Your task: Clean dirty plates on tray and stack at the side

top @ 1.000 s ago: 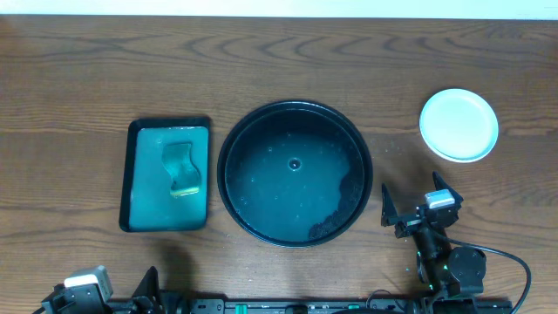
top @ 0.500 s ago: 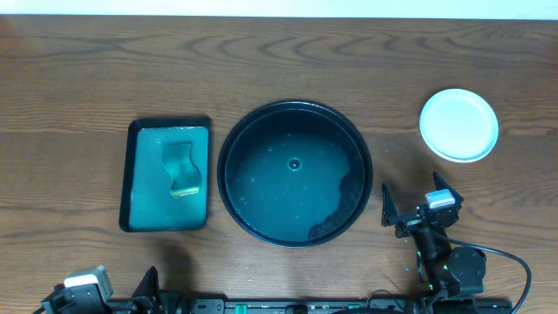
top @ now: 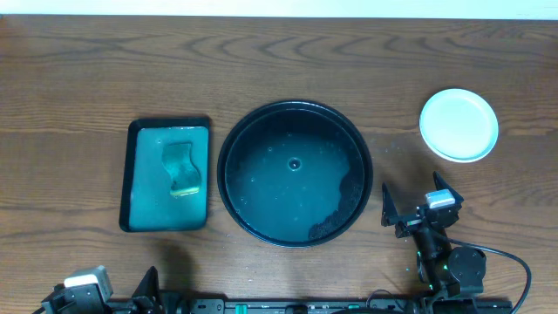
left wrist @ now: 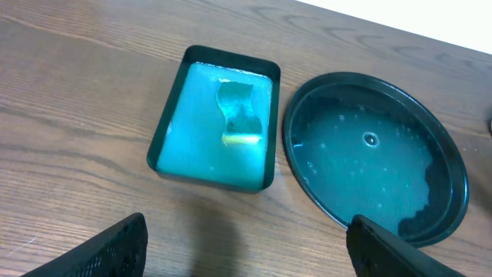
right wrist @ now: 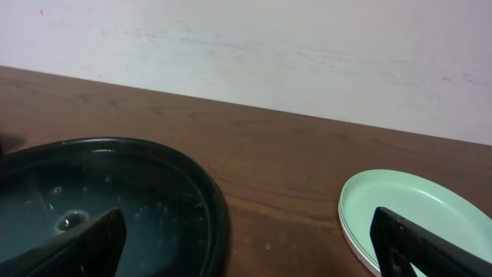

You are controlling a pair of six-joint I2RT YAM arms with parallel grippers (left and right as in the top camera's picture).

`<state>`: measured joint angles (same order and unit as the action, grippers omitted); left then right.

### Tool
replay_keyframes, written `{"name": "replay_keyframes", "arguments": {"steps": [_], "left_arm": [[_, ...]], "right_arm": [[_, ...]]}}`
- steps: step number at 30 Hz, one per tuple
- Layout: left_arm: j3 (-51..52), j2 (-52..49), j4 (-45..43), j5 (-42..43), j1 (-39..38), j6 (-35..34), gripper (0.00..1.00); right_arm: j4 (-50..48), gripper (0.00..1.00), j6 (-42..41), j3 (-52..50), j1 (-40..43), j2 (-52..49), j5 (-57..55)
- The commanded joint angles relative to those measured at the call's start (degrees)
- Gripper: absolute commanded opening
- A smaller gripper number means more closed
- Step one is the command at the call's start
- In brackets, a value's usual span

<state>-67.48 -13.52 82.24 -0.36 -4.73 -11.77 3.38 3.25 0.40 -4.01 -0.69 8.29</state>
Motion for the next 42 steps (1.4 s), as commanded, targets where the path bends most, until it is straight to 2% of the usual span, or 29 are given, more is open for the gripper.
{"name": "replay_keyframes", "arguments": {"steps": [1, 12, 16, 24, 29, 34, 38, 42], "left_arm": [[-0.5, 0.0, 0.0, -0.1, -0.2, 0.1, 0.83], [-0.5, 0.0, 0.0, -0.1, -0.2, 0.1, 0.83], [-0.1, 0.0, -3.1, -0.1, -0.2, 0.1, 0.83], [4.8, 0.0, -25.0, -0.3, -0.2, 1.1, 0.83], [14.3, 0.7, -38.4, 0.0, -0.2, 1.0, 0.83], [27.5, 4.8, -53.2, 3.7, 0.7, 1.0, 0.83], [36.5, 10.7, -60.7, 7.0, 2.6, 0.7, 0.83], [41.2, 13.0, -62.2, 9.2, 5.5, -1.0, 0.83]], "right_arm": [[0.3, 0.99, 0.7, -0.1, -0.4, 0.4, -0.5], [0.3, 0.99, 0.7, -0.1, -0.4, 0.4, -0.5], [0.3, 0.99, 0.7, -0.1, -0.4, 0.4, -0.5], [0.3, 0.99, 0.7, -0.1, -0.4, 0.4, -0.5], [0.3, 0.99, 0.7, -0.1, -0.4, 0.4, -0.5], [0.3, 0.99, 0.7, -0.1, -0.4, 0.4, -0.5], [0.3, 0.99, 0.7, -0.1, -0.4, 0.4, -0.5], [0.3, 0.99, 0.7, -0.1, -0.4, 0.4, -0.5]]}}
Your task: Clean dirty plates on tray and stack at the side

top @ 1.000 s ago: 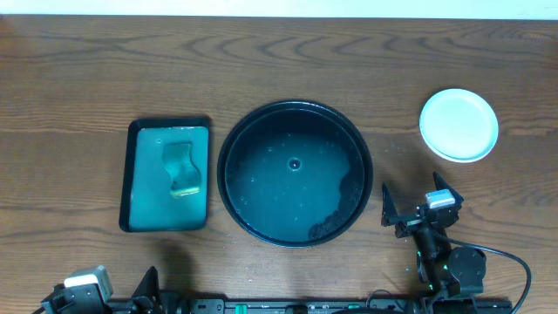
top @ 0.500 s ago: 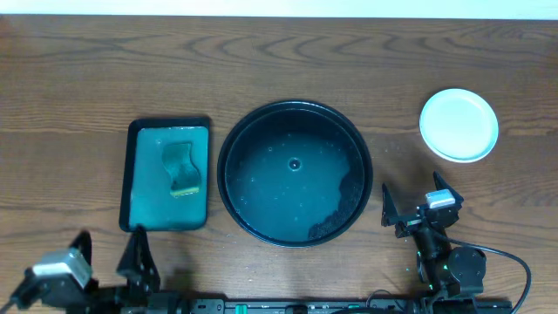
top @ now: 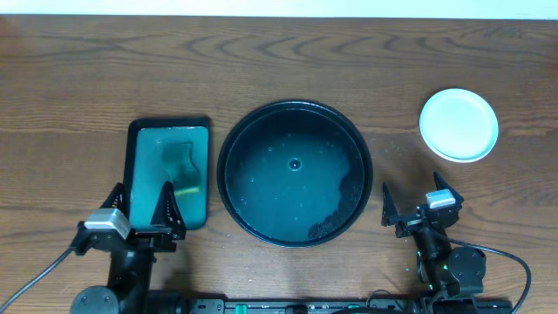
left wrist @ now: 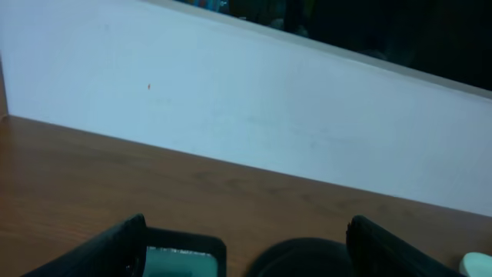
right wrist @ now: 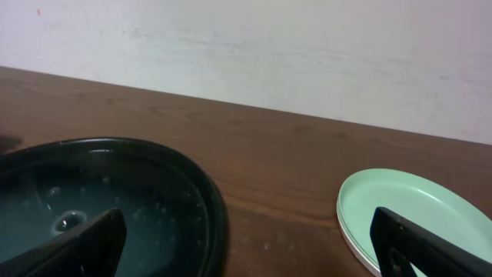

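A round black tray (top: 295,173) of soapy water sits mid-table, with dark debris at its lower right. Stacked pale green plates (top: 459,125) rest at the far right, also seen as plates (right wrist: 415,215) in the right wrist view. A rectangular black tub (top: 168,174) of teal water holds a sponge (top: 181,166). My left gripper (top: 139,212) stands open at the tub's near edge, holding nothing. My right gripper (top: 417,204) stands open between tray and plates, holding nothing.
The wooden table (top: 87,78) stretches back to a white wall (left wrist: 231,100). The tray's rim (right wrist: 207,208) lies left of the right gripper. The arm bases sit along the front edge.
My left gripper has come forward from the table's front-left corner to the tub's near edge, and its camera now looks level at the wall. The right arm has not moved.
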You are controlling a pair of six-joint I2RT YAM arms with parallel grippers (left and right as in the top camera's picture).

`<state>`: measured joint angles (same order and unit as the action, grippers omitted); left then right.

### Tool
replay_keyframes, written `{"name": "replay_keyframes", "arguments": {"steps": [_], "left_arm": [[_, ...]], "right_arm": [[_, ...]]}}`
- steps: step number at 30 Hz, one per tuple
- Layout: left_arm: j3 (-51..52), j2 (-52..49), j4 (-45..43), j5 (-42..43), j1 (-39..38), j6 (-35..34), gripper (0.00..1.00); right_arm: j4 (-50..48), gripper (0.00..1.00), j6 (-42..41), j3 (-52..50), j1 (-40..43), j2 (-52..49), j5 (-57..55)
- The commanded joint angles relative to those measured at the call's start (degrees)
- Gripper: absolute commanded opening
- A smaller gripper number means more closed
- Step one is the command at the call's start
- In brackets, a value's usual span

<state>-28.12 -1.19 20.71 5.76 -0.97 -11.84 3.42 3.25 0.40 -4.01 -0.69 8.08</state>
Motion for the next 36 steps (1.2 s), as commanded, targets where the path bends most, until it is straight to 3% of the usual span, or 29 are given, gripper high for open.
{"name": "replay_keyframes", "arguments": {"steps": [1, 9, 17, 21, 24, 27, 30, 33, 36], "left_arm": [[2.6, 0.6, -0.7, 3.5, 2.3, -1.6, 0.83], [9.0, 1.1, -2.1, 3.9, 5.3, -1.5, 0.83], [20.7, 1.1, -16.7, 7.9, 5.4, -0.3, 0.83], [24.4, 1.1, -24.2, 12.3, 5.3, 5.9, 0.83], [24.5, 1.1, -24.8, 15.4, 5.4, 12.5, 0.83], [24.6, 1.1, -22.8, 16.0, 5.4, 14.8, 0.83], [25.4, 1.1, -16.6, 13.5, 5.3, 11.8, 0.83], [26.6, 1.1, -14.7, 6.7, 5.3, 2.6, 0.83], [26.7, 1.1, -14.7, 2.4, 5.2, -1.4, 0.83]], "right_arm": [[0.2, 0.99, 0.7, -0.1, -0.4, 0.4, -0.3], [0.2, 0.99, 0.7, -0.1, -0.4, 0.4, -0.3], [0.2, 0.99, 0.7, -0.1, -0.4, 0.4, -0.3], [0.2, 0.99, 0.7, -0.1, -0.4, 0.4, -0.3], [0.2, 0.99, 0.7, -0.1, -0.4, 0.4, -0.3], [0.2, 0.99, 0.7, -0.1, -0.4, 0.4, -0.3], [0.2, 0.99, 0.7, -0.1, -0.4, 0.4, -0.3], [0.2, 0.99, 0.7, -0.1, -0.4, 0.4, -0.3], [0.2, 0.99, 0.7, -0.1, -0.4, 0.4, -0.3]]}}
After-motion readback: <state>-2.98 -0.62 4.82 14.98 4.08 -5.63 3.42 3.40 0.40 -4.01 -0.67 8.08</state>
